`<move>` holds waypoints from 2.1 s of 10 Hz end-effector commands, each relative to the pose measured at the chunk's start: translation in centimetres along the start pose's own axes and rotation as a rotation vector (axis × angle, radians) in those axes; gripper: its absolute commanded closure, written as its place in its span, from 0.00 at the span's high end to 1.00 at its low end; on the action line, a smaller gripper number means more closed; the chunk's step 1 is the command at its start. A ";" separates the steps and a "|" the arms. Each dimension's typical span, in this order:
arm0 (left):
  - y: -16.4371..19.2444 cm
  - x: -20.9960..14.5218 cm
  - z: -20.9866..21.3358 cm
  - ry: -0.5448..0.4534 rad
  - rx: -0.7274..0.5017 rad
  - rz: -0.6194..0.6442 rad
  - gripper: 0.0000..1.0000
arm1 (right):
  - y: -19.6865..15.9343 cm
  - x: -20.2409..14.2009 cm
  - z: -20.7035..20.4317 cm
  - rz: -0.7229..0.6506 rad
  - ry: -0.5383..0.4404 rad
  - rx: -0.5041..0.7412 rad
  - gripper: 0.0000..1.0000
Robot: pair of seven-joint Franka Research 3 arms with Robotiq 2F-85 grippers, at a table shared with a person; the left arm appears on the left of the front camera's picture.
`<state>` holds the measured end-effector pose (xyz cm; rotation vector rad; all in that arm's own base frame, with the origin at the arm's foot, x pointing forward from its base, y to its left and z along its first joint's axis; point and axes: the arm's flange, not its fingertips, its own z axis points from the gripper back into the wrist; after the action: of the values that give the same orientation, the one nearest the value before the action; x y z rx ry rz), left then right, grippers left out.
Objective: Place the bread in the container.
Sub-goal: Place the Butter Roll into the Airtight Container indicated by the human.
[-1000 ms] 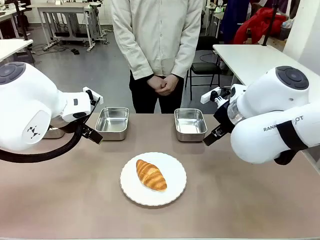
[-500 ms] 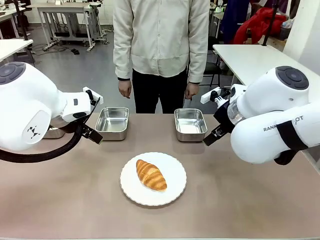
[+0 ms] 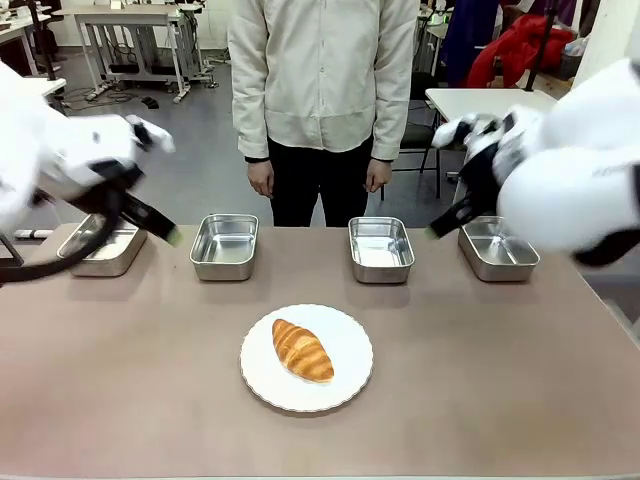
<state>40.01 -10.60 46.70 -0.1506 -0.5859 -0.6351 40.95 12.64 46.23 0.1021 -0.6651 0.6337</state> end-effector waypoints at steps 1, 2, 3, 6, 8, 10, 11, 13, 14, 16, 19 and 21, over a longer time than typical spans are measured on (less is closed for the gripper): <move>6.3 0.5 4.4 0.015 -0.067 -0.012 1.00 | -6.0 0.9 3.2 0.023 -0.033 0.115 1.00; 9.7 -0.2 5.5 0.012 -0.102 -0.038 1.00 | -9.1 0.6 4.5 0.015 -0.040 0.155 1.00; 13.2 -1.0 6.2 0.012 -0.227 -0.158 1.00 | -11.5 0.4 5.2 0.051 -0.044 0.259 1.00; 20.5 -4.4 7.2 -0.059 -0.286 -0.183 1.00 | -16.3 0.2 4.1 0.037 -0.065 0.312 1.00; 19.0 -5.3 7.9 -0.059 -0.269 -0.195 1.00 | -14.9 -0.9 5.9 0.017 -0.071 0.287 1.00; 19.0 -5.3 7.9 -0.059 -0.269 -0.195 1.00 | -14.9 -0.9 5.9 0.017 -0.071 0.287 1.00; 19.0 -5.3 7.9 -0.059 -0.269 -0.195 1.00 | -14.9 -0.9 5.9 0.017 -0.071 0.287 1.00; 21.1 -6.0 9.4 -0.089 -0.262 -0.174 1.00 | -17.3 -1.2 7.0 0.020 -0.119 0.282 1.00; 22.8 -6.6 10.9 -0.128 -0.267 -0.160 1.00 | -19.4 -1.8 8.4 0.019 -0.165 0.290 1.00; 25.1 -8.2 13.9 -0.235 -0.287 -0.142 1.00 | -22.7 -3.3 10.2 -0.001 -0.239 0.299 1.00; 26.7 -10.7 17.7 -0.364 -0.229 -0.136 1.00 | -26.4 -6.1 12.4 -0.018 -0.288 0.330 1.00; 27.2 -11.7 19.2 -0.430 -0.171 -0.129 1.00 | -27.8 -7.5 13.2 -0.044 -0.321 0.320 1.00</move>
<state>39.75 23.19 57.33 -0.4263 -0.9023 -0.7709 44.53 -16.87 55.00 0.5048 -0.8298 0.6699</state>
